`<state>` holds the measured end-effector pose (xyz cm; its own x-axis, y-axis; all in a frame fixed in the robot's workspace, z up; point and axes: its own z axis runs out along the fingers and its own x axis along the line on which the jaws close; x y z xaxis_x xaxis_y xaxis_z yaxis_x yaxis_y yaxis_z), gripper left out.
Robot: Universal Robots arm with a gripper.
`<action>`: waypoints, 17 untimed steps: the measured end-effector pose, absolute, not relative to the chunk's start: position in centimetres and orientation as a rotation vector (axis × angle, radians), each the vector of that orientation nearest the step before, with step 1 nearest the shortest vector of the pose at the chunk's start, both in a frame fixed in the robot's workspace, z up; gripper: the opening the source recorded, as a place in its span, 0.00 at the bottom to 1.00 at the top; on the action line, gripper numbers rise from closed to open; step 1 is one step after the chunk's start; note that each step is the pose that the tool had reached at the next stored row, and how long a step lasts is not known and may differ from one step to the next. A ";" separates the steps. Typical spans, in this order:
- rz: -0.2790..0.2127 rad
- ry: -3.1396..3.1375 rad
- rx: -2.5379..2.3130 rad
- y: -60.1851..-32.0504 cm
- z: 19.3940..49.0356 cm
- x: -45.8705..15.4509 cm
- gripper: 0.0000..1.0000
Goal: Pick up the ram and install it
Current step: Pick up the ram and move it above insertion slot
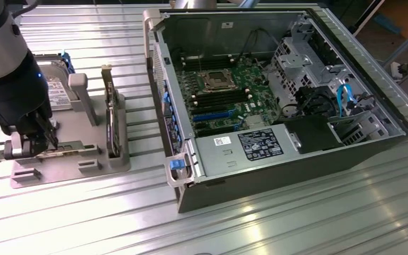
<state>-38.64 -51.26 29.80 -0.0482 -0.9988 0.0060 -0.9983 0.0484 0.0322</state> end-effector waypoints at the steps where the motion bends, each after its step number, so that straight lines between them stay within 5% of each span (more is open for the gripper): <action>1: -0.030 -2.255 2.149 -51.3 29.9 -38.6 0.12; 17: -0.030 -2.255 2.149 -51.3 32.5 -38.6 0.12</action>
<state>-38.64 -51.26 32.53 -0.0481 -0.9988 0.0060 -0.9983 0.0483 0.0322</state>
